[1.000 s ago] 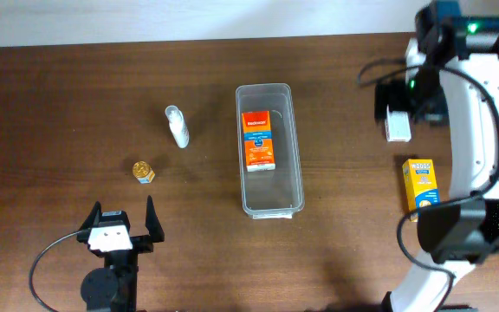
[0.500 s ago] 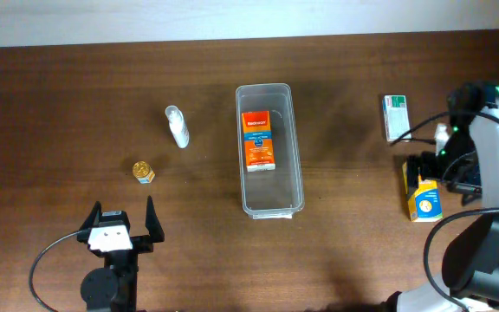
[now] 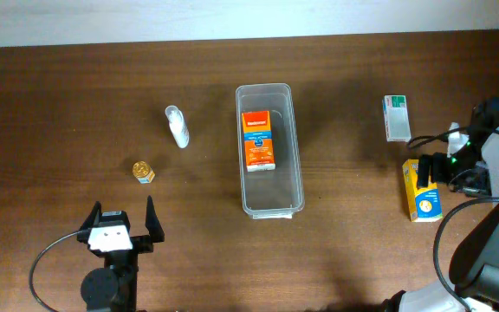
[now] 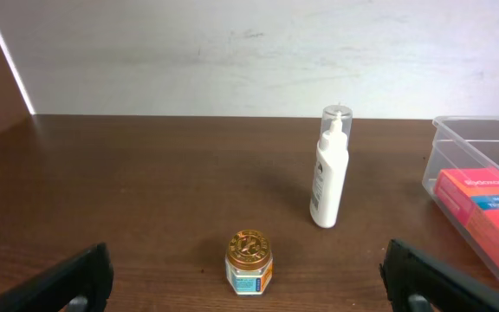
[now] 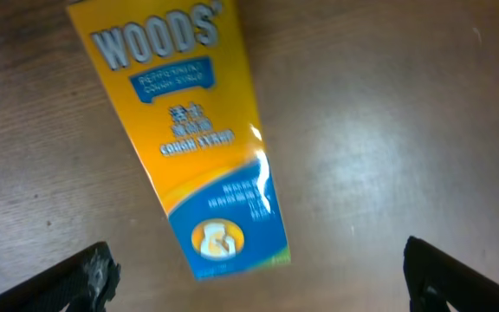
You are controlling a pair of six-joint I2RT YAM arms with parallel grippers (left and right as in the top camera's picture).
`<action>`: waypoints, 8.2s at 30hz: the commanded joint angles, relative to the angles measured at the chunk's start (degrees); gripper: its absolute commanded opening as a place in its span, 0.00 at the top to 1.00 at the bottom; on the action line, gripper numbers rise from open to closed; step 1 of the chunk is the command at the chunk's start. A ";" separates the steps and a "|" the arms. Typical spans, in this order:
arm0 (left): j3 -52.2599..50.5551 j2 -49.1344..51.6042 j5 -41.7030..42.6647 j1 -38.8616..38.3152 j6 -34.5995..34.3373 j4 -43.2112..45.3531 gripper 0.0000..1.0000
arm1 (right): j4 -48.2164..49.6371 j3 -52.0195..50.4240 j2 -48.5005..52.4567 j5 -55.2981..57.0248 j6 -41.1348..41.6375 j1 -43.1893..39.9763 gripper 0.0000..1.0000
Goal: Pack container
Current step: 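Move the right gripper to the yellow Woods' box and grasp it, then lift the Woods' box and carry it over the container, then lower the Woods' box into the container beside Redoxon and release, then move the right gripper to the white Panadol box and grasp it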
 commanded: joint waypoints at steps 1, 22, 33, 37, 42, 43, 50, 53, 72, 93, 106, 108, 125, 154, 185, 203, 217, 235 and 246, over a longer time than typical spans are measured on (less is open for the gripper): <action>-0.50 -0.28 -0.37 0.20 0.85 0.35 0.00 | 2.91 -2.21 0.11 -2.27 -7.13 0.11 0.02; -0.50 -0.28 -0.37 0.20 0.85 0.35 0.00 | 12.98 -8.35 7.69 -2.67 -10.01 1.92 0.02; -0.50 -0.28 -0.37 0.20 0.85 0.35 0.00 | 14.01 -8.35 9.05 -2.45 -8.33 1.95 0.09; -0.50 -0.28 -0.37 0.20 0.85 0.35 0.01 | 14.03 -8.35 9.05 -2.47 -5.84 1.95 0.24; -0.50 -0.28 -0.37 0.20 0.85 0.35 0.01 | 13.75 -8.20 9.03 -2.47 -5.20 1.95 0.34; -0.50 -0.28 -0.37 0.20 0.85 0.35 0.00 | 13.42 -7.96 9.03 -2.47 -5.20 1.95 0.34; -0.50 -0.28 -0.37 0.20 0.85 0.35 0.01 | 11.15 -3.28 9.01 -2.78 -1.33 1.95 0.44; -0.50 -0.28 -0.37 0.20 0.85 0.35 0.00 | 9.88 -1.14 9.01 -4.20 -1.33 1.95 0.54; -0.50 -0.28 -0.37 0.20 0.87 0.35 0.00 | -4.04 16.52 8.98 -27.06 5.11 2.84 0.60; -0.50 -0.28 -0.37 0.20 0.87 0.35 0.00 | -1.44 40.04 9.73 -20.55 26.36 38.80 0.58; -0.50 -0.28 -0.37 0.20 0.87 0.35 0.01 | 1.38 40.02 19.19 -12.28 34.67 50.77 0.58; -0.50 -0.28 -0.37 0.20 0.87 0.35 0.00 | 1.60 40.04 20.90 -12.31 34.67 51.30 0.58; -0.50 -0.28 -0.37 0.20 0.85 0.35 0.00 | 1.95 40.02 25.94 -12.98 35.65 51.39 0.57; -0.50 -0.28 -0.37 0.20 0.85 0.35 0.01 | 1.77 39.65 26.03 -13.81 37.62 52.89 0.44; -0.50 -0.28 -0.37 0.20 0.87 0.35 0.00 | -24.33 73.31 25.97 3.58 28.06 34.75 0.25; -0.50 -0.28 -0.37 0.20 0.87 0.35 0.00 | -12.85 49.33 26.56 -5.14 7.52 11.52 0.12; -0.50 -0.28 -0.37 0.20 0.87 0.35 0.00 | 0.52 37.42 27.69 -4.15 5.55 13.00 0.11; -0.50 -0.28 -0.37 0.20 0.85 0.35 0.01 | 6.78 37.40 35.23 -3.06 -0.61 14.25 0.06; -0.50 -0.28 -0.37 0.20 0.85 0.35 0.00 | 8.00 37.40 38.23 -2.93 -0.59 14.25 0.07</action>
